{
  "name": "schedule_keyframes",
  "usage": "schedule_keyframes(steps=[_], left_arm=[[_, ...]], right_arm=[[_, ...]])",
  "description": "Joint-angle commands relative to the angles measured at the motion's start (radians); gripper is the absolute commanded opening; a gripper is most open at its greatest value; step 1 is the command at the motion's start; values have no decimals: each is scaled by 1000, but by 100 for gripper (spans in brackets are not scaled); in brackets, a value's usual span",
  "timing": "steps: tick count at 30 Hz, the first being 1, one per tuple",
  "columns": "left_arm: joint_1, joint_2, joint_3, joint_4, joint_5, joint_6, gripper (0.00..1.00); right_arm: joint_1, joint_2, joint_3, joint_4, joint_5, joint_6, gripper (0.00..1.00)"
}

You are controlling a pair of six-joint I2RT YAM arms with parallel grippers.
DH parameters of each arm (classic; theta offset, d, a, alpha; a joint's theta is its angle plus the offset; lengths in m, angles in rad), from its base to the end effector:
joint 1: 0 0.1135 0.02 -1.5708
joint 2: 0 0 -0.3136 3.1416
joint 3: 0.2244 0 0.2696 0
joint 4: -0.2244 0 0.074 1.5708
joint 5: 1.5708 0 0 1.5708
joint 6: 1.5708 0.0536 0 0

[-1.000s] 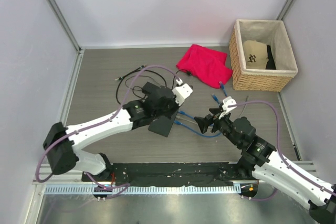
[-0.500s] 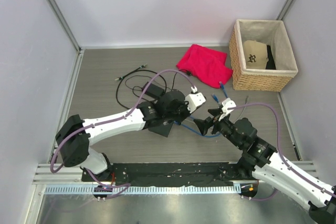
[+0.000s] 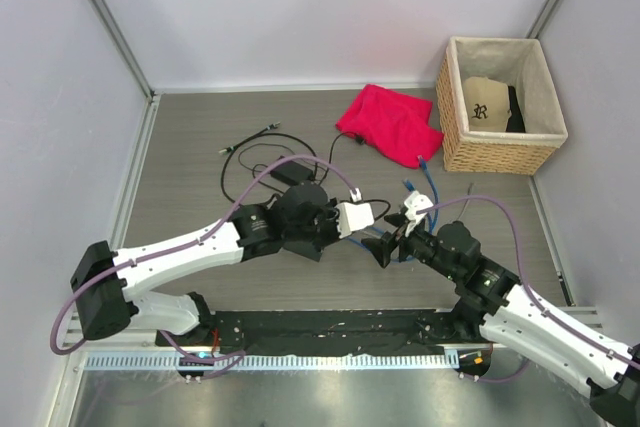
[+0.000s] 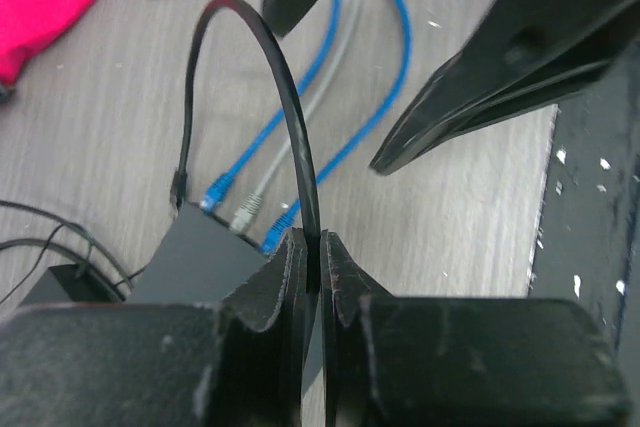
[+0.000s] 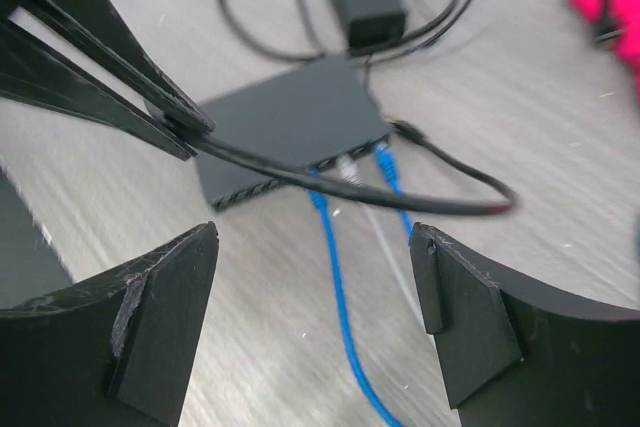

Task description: Insert the plug into the switch port

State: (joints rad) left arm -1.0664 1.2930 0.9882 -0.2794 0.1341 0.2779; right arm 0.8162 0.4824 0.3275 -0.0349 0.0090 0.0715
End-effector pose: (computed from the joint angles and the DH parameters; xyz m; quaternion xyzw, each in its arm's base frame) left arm 0.1429 -0.2738 0.3233 0.5720 0.6679 -0.2360 0.4136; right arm 0.0938 0.0991 0.2536 -0.2778 0.7191 0.2704 0.5767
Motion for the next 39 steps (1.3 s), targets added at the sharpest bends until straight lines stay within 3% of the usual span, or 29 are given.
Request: schedule_keyframes(steps=[1,12,20,33,39], left_arm=[[0,-9,29,-92,81,87,9],[0,31,50,-149,78,110,9],[0,25,56,-170,102,118,9],[0,19,24,-149,68,129,11],[0,-57,-42,-69,13,121,9]], right_arm=[[-2,53,67,53,-124,-51,85],[-2,90,154,-6,-179,-79,85],[-2,252,197,-20,-271,-124,80],[-2,228,177,15,-274,-127,79],[-2,81,159,6,-118,-104,79]])
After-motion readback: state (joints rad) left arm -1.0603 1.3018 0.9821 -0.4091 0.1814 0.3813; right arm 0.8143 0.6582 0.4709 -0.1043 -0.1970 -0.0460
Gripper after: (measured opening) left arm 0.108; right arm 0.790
